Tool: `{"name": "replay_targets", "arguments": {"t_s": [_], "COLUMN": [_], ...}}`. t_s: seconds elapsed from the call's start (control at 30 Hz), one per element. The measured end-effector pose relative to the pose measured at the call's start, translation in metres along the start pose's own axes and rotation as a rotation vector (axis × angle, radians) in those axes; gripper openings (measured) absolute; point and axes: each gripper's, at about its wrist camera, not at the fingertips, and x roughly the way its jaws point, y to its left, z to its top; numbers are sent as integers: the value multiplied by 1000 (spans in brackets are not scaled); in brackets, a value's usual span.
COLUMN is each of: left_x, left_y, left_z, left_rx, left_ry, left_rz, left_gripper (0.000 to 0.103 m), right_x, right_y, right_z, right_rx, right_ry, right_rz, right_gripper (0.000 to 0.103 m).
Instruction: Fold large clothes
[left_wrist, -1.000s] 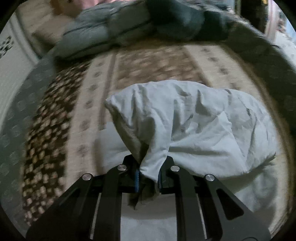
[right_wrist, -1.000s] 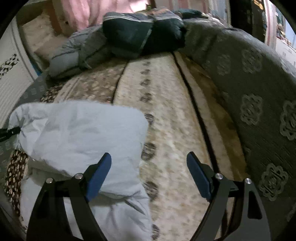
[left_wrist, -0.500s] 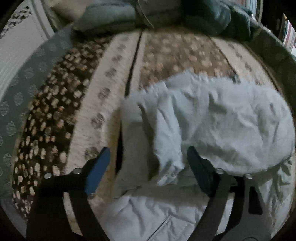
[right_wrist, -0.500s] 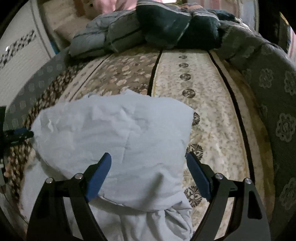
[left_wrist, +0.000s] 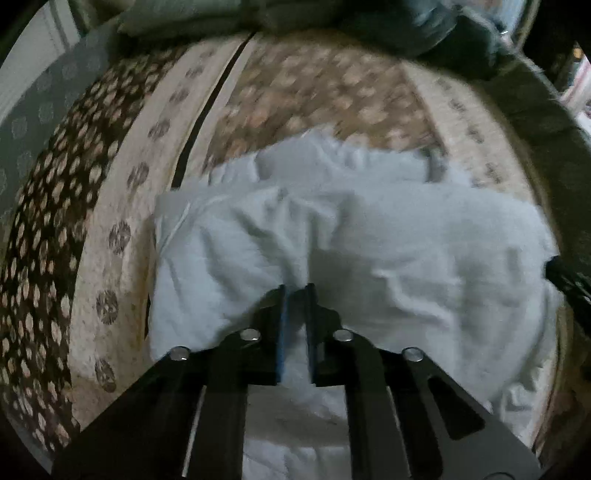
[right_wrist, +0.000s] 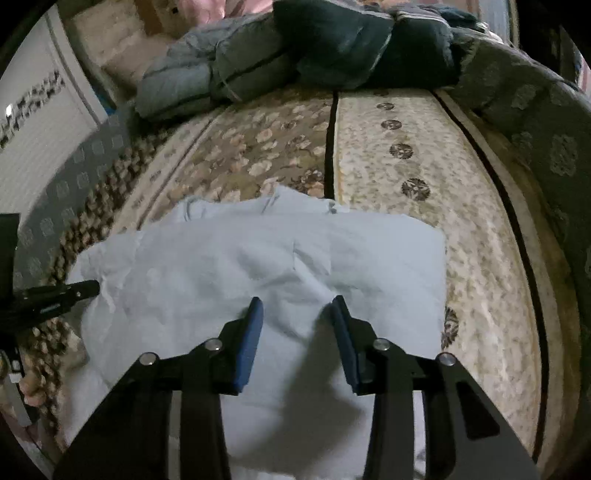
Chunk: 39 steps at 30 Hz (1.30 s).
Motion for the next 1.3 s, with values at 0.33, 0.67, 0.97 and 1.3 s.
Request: {"name": "replay_targets", "arguments": {"t_s": [0.33,0.67,0.97,1.3], "left_x": [51,80,98,13], "left_y": [-5,12,9,23], "left_z": [-3,14,20,-9], "left_rx": [63,31,43,68], "left_ry": [86,164,183,-29], "left_rz": [21,-43,-25,-28], "left_gripper": [1,3,3,3], "right_x": [59,99,116,17], "right_y": [-3,-5,-9,-9], "right_z": [-13,5,10,8], "right_rx": [-46,-54,-30,-62], "right_ry": [133,241,260,64], "right_rz": [-43,-74,-68,4], "right_gripper": [37,37,37,40]}}
